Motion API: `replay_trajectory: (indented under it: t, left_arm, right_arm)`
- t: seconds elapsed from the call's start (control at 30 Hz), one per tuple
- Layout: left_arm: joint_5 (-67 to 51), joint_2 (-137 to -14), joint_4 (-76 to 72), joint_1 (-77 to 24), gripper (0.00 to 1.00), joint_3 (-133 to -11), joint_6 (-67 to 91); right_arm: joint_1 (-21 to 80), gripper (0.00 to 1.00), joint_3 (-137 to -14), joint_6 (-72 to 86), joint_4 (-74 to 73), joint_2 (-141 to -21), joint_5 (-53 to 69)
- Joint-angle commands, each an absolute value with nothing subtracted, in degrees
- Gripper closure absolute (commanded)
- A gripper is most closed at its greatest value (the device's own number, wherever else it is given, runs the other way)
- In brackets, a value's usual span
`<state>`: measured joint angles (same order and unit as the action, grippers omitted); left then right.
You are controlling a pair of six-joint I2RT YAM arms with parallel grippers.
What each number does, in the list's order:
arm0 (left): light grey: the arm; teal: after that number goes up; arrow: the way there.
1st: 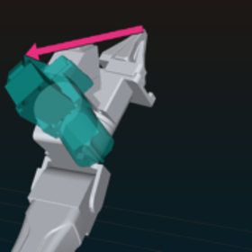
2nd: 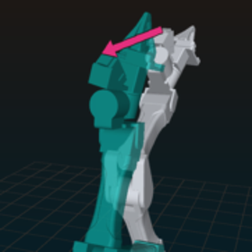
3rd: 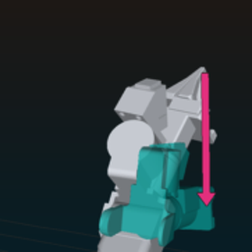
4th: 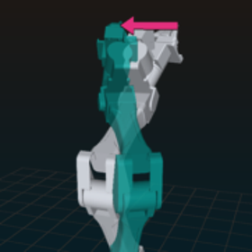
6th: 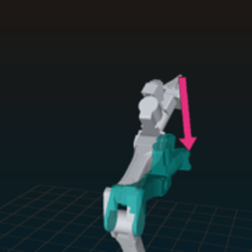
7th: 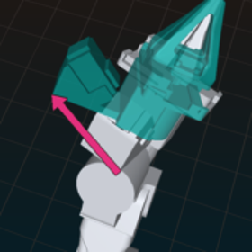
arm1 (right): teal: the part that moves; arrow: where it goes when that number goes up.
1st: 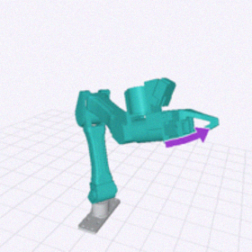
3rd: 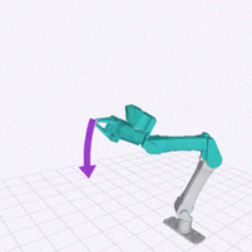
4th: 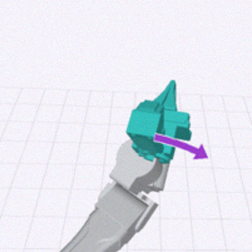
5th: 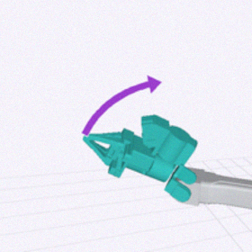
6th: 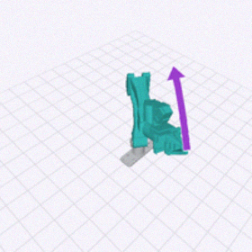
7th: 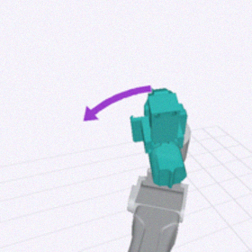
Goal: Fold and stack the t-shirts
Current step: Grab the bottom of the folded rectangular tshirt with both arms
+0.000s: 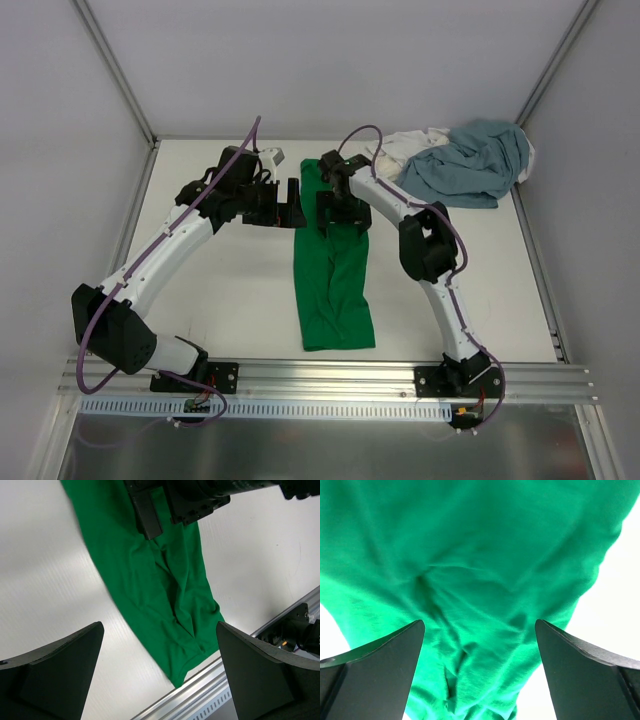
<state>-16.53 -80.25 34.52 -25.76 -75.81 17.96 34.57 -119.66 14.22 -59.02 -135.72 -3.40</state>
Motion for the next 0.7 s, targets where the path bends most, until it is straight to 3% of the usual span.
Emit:
replay_trajectory:
  t: [0.0, 0.67]
  left_arm:
    - [-18.46, -78.48, 32.61, -25.05, 0.01, -75.76, 17.93]
    - [-18.63, -77.78, 32.69, -24.70, 0.01, -74.97, 17.49]
  right_arm:
    - [37.97, 0.01, -125.25, 11.43, -65.66, -137.90, -10.81]
    - [39.11, 0.01, -120.93, 13.54, -61.52, -140.27, -7.91]
